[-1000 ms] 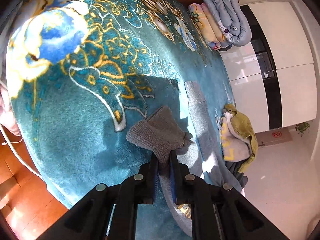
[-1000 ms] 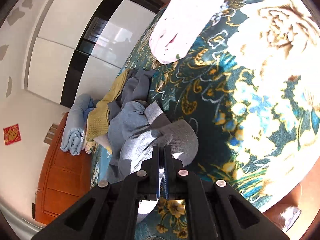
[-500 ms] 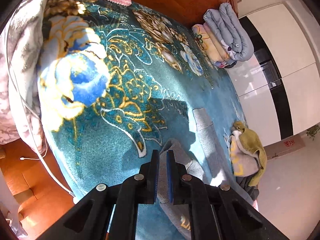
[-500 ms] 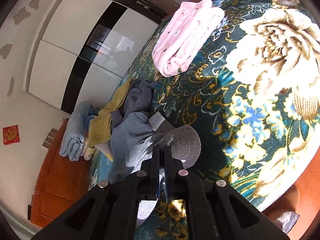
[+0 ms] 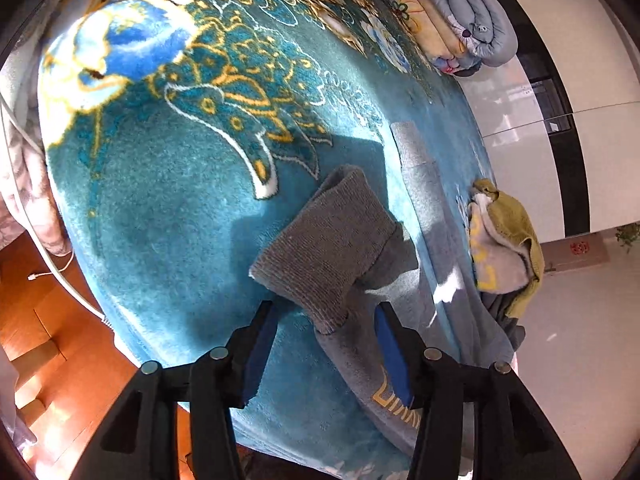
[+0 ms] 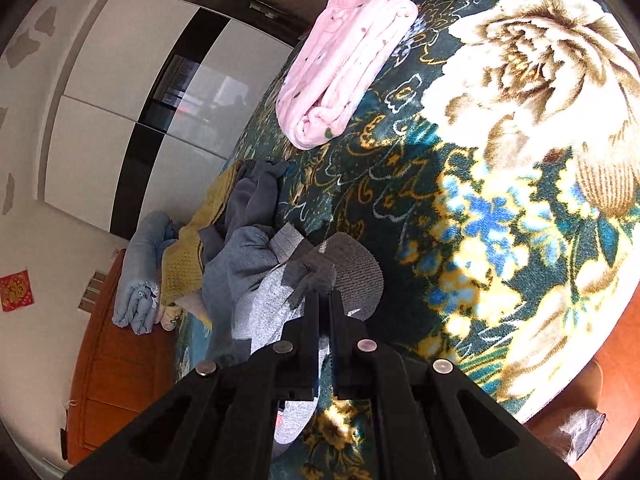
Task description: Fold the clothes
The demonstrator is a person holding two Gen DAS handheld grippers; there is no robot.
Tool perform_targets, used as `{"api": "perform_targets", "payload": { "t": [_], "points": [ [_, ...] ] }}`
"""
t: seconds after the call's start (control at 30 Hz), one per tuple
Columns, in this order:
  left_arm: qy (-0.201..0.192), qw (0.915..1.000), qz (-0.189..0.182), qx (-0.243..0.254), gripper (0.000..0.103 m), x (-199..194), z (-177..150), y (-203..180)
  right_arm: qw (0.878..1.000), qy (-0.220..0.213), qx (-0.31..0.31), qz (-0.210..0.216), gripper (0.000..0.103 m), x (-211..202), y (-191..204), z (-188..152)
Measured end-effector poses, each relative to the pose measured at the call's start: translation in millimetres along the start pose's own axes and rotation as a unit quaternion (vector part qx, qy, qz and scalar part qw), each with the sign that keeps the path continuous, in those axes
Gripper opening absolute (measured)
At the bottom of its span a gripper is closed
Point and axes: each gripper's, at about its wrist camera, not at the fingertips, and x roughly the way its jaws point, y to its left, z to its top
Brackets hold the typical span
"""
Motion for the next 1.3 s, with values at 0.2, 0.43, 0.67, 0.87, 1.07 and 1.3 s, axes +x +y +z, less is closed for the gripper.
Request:
{"api": "perform_targets", "payload": {
  "t": [0.2,0.43,0.67,0.87,1.07,1.3],
  "points": [
    [-0.014,0.9969,-0.066,-0.041,0.01,-14,9,-13,1.0,-0.011,-0.007,0.017,0.004,-10,12,1],
    [0.025,0.9819,-0.116,-0.148,0.011,30,114,-97,0.998,0.0,-0.02,0.063,0.004,14,72,41],
    [0.051,0.9762,-0.038,-0.207,0.011,132,177,-141,0.999,0.038,-0.033,0.019,0.004,100,128,88],
    [0.052,0.9817,-0.058,-0.174,0.022,168,191,-141,0.998,0.061,-0.023,-0.025,0.004,146,116,104],
    [-0.014,0.9904,-0.111,-0.081,0.046,127,189,-142,0.997,0.071,-0.021,-0.031,0.007,155,105,104],
    [0.017,0.9966,-0.08,-0.013,0.075,114,144,-104,0.998,0.042,-0.05,0.009,0.048,118,111,91]
  ]
}}
